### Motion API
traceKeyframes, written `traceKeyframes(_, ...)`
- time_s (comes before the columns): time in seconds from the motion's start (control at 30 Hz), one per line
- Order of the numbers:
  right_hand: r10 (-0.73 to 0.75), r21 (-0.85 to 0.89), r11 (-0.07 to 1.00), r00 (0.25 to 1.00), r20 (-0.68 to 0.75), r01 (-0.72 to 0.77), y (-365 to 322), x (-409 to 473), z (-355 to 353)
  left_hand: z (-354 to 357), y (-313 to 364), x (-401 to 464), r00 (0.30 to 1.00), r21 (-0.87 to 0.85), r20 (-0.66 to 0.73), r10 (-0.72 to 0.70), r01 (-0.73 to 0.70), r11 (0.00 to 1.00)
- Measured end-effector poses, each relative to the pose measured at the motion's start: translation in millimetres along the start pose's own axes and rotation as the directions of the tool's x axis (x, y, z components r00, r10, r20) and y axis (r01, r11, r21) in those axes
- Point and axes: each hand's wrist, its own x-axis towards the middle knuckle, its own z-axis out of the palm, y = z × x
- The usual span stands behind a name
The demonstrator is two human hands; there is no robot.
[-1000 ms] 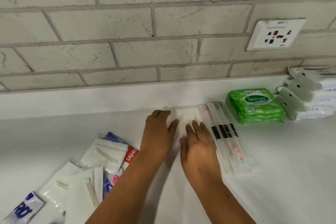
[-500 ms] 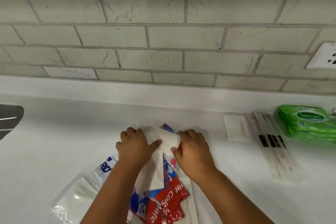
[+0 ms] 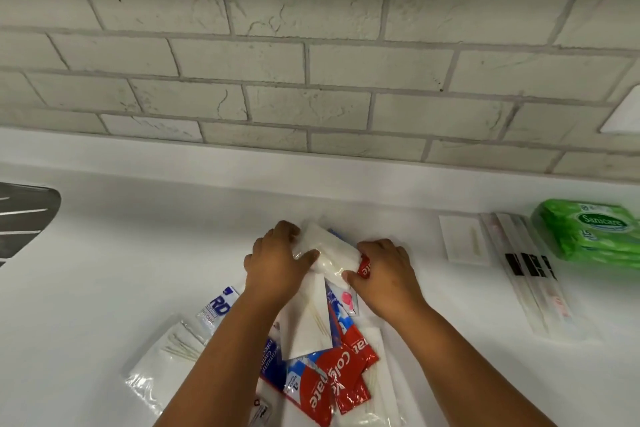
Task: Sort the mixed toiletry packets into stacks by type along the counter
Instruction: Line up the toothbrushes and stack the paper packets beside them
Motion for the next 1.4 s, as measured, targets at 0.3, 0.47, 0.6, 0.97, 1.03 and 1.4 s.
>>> traceKeyframes(0.3, 0.114, 0.454, 0.889, 0.99, -0.088, -0.062, 11.2, -4.3, -21.6, -11.5, 35.6, 8.6, 0.986, -0.501, 0.103, 0.129, -0.06, 0.863)
traceKeyframes(0.47, 0.199, 0.679, 0.724, 0.979, -0.042, -0.118, 27.0, -3.4, -52.1, -4.7, 70.2, 21.5, 0.971, -0.553, 0.155, 0.181, -0.067, 0.83)
traceKeyframes(0.6, 0.301, 0.816, 0.568, 0.95, -0.084, -0.108, 50.9, -3.8, -68.9, 17.4, 100.7, 22.6, 0.975, -0.674, 0.184, 0.124, 0.034, 0.738)
traceKeyframes(0.97, 0.402, 0.547, 0.813, 0.873, -0.275, -0.202, 118.1, -10.6, -83.8, 102.9, 144.6, 11.2, 0.961, -0.585, 0.277, -0.008, 0.175, 0.792)
traceKeyframes(1.03, 0.333, 0.393, 0.898, 0.891, -0.31, -0.199, 125.3, -12.9, -80.9, 111.3, 147.6, 8.5, 0.965, -0.547, 0.263, -0.02, 0.166, 0.82)
traceKeyframes(1.4, 0.149, -0.158, 0.961, 0.904, -0.4, -0.228, 143.9, 1.5, -82.5, 135.8, 171.7, 19.3, 0.977, -0.435, 0.214, 0.004, 0.092, 0.896)
